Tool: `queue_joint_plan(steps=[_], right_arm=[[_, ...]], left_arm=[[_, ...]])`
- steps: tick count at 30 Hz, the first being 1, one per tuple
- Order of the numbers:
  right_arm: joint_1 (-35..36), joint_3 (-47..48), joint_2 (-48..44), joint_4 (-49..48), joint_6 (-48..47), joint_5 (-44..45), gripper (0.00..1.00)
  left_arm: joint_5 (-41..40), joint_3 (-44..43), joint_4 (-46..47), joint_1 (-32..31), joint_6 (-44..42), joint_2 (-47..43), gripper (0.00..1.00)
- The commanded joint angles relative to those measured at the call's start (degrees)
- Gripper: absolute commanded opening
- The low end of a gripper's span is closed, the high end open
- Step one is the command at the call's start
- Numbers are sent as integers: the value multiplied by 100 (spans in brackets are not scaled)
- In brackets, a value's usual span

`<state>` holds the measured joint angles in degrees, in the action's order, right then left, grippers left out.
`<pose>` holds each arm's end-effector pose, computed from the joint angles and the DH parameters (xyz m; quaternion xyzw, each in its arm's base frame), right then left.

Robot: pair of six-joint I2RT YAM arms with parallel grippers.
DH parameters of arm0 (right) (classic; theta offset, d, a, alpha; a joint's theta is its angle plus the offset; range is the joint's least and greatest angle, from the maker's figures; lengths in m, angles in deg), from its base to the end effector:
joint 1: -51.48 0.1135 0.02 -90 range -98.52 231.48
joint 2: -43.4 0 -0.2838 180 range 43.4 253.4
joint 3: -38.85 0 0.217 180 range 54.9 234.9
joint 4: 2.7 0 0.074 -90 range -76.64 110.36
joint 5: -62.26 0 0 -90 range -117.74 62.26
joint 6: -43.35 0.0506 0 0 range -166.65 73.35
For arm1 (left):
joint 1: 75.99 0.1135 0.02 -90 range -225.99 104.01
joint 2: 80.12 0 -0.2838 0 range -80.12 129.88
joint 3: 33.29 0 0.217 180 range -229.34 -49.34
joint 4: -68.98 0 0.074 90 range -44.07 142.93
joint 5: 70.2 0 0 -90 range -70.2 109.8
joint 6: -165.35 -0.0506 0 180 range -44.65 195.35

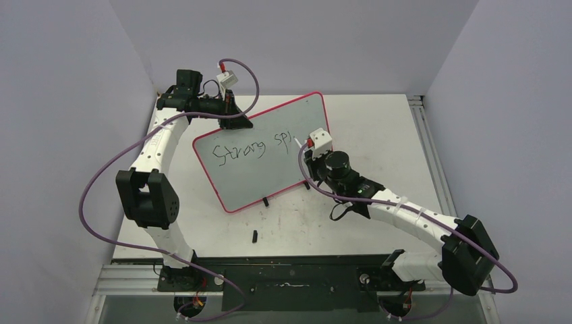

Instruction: Write a sentence on the whiteboard

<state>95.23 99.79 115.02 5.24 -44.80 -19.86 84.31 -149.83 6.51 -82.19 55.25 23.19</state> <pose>0.1936 0.1757 0.3030 -0.2523 0.7710 0.1741 0.5582 0.3521 -0.0842 0.3668 0.3613 0.7297 -0.4610 0.3529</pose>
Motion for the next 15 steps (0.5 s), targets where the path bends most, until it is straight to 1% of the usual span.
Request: queue_joint_plan(steps=[1,15], right_arm=[[68,351,56,-410,-110,24,5],[79,586,399,-482,-133,145,5]], left_arm=[[-9,309,-724,-182,-130,57,0],[-9,302,-738,-189,-135,42,0]])
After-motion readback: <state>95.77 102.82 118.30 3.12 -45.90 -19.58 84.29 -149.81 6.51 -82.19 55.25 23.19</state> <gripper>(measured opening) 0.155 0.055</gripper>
